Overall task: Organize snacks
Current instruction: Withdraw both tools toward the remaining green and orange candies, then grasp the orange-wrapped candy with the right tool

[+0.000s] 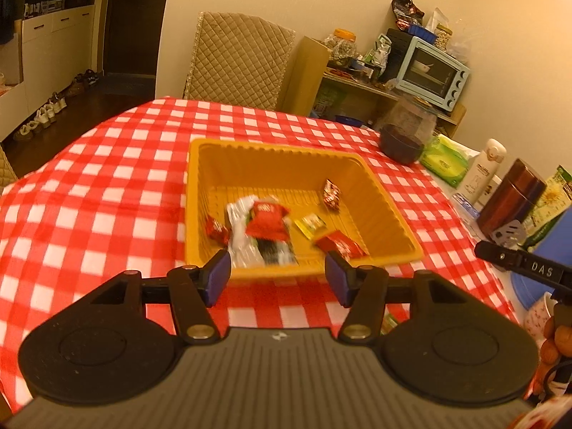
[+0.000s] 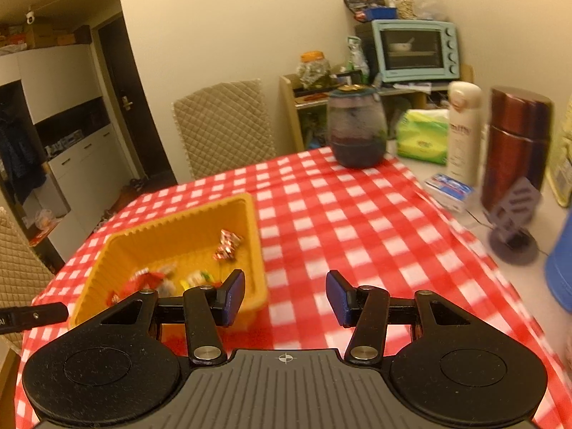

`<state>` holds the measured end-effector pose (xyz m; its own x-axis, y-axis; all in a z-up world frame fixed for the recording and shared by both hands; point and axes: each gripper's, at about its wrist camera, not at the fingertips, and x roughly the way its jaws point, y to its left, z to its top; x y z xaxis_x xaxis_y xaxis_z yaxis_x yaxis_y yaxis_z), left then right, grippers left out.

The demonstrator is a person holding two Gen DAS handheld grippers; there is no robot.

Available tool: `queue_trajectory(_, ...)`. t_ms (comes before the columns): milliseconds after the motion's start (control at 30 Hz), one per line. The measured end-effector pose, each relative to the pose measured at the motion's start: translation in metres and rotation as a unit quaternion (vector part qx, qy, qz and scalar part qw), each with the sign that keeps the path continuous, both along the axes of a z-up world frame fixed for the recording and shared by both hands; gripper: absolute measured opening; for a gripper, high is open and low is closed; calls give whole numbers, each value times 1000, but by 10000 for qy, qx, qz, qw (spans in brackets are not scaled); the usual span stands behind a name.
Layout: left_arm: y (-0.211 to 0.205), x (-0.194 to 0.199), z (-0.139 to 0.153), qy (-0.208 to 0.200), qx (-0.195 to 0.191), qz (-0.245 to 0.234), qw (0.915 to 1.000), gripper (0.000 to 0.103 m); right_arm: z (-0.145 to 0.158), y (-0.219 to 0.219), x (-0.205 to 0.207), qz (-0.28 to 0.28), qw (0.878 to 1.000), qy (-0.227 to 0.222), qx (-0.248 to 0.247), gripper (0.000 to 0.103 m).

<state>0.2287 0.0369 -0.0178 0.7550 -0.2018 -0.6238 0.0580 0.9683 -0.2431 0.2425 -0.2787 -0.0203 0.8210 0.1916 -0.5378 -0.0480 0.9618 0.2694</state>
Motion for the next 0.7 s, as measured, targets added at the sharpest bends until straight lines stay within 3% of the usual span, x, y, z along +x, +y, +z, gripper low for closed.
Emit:
queue_trajectory(333,-21,-41,-29,201,197,-304,9991,62,-33,-19,-54,-28,9993,369,-24,51)
queue_trajectory(500,-27,-45,-42,367,251,-442,9980,63,-47,-9,-61,243,9984,503,-114,51)
queue_trajectory(700,-26,-41,-50,458,258,-387,9979,72,-59,13,-54,638,9956,659,-195,51)
